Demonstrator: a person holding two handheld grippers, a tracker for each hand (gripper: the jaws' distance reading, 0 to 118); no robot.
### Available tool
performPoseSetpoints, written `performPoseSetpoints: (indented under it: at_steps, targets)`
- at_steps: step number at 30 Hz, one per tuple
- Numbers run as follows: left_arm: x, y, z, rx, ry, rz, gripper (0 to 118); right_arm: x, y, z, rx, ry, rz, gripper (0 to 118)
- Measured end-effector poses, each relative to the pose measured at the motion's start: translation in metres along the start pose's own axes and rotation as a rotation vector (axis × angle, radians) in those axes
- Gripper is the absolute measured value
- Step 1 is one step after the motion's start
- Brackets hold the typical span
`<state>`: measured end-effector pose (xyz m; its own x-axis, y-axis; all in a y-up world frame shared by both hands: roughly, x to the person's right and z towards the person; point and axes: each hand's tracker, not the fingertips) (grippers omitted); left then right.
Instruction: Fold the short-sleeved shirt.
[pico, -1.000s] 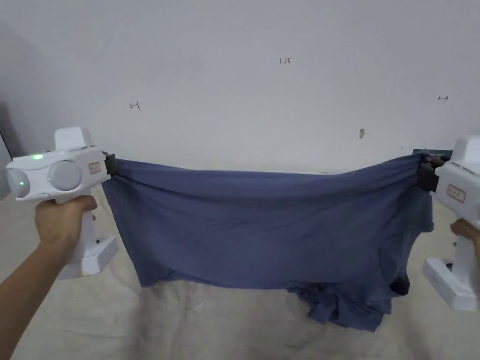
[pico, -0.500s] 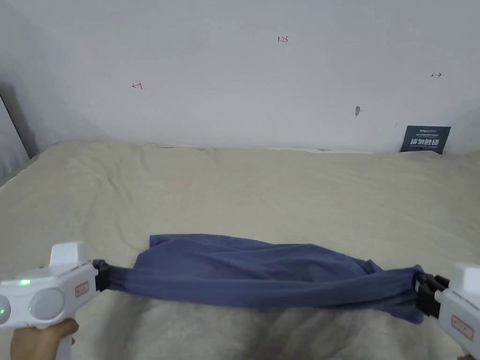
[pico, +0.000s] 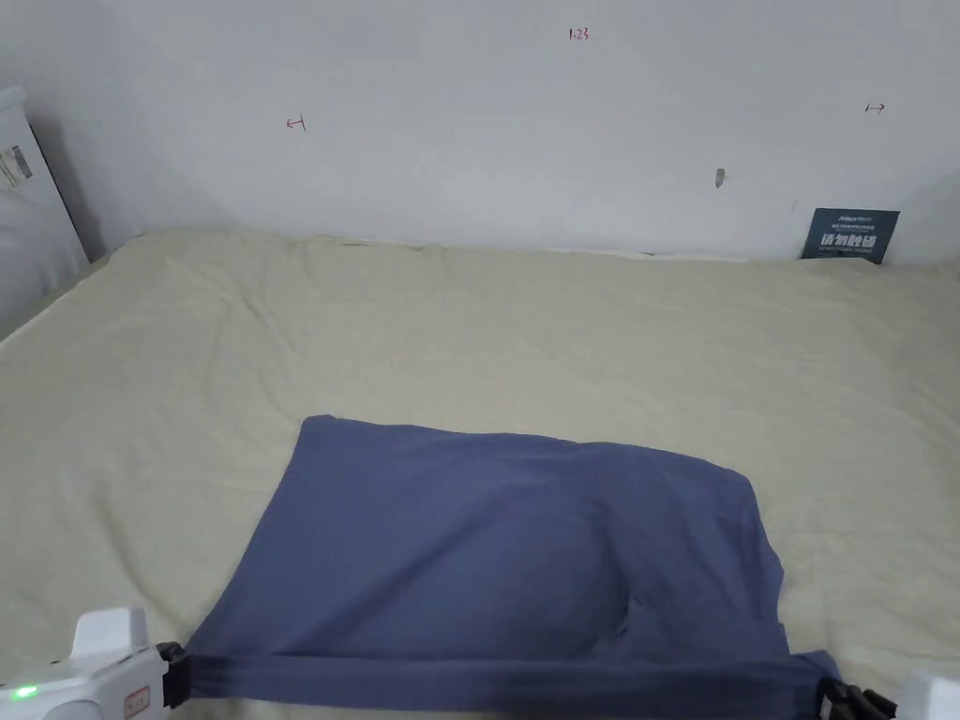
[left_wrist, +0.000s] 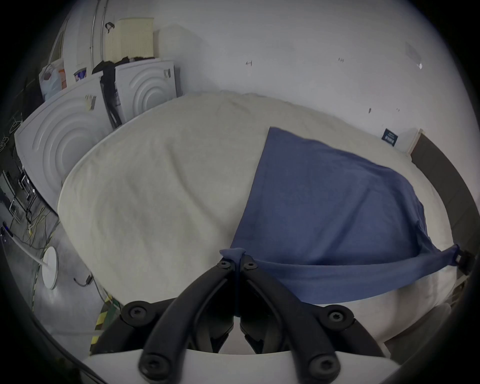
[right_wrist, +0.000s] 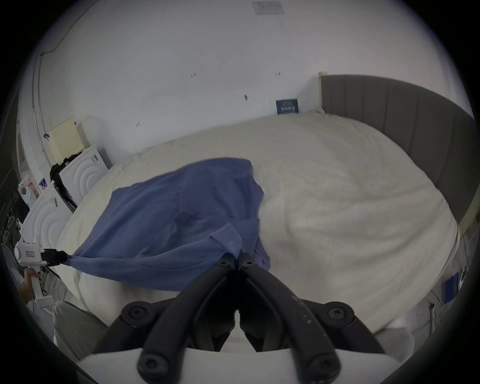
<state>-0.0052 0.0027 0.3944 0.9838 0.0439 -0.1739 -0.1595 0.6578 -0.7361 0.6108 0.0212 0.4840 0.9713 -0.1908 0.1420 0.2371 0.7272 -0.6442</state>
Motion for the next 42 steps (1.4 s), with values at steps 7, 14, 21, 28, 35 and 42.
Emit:
performPoseSetpoints:
  at_steps: [7, 14, 21, 28, 35, 42]
  targets:
    - [0.007, -0.026, -0.003, -0.093, 0.022, 0.018, 3, 0.007, -0.048, -0.031, -0.195, -0.105, -0.043, 3]
    - [0.011, -0.028, -0.014, -0.14, 0.048, 0.011, 6, -0.005, -0.047, -0.036, -0.227, -0.145, -0.071, 5]
    - [0.038, 0.038, 0.058, 0.109, -0.102, 0.075, 102, -0.049, 0.037, 0.011, 0.089, -0.149, 0.051, 114]
    - [0.074, 0.096, 0.115, 0.542, -0.143, -0.056, 102, -0.106, 0.111, 0.076, 0.465, -0.11, 0.158, 114]
    - [0.108, 0.104, 0.154, 0.762, -0.129, -0.094, 86, -0.137, 0.122, 0.109, 0.632, -0.101, 0.222, 78]
    - [0.123, 0.09, 0.153, 0.779, -0.159, -0.186, 0, -0.145, 0.115, 0.116, 0.669, -0.116, 0.277, 1]
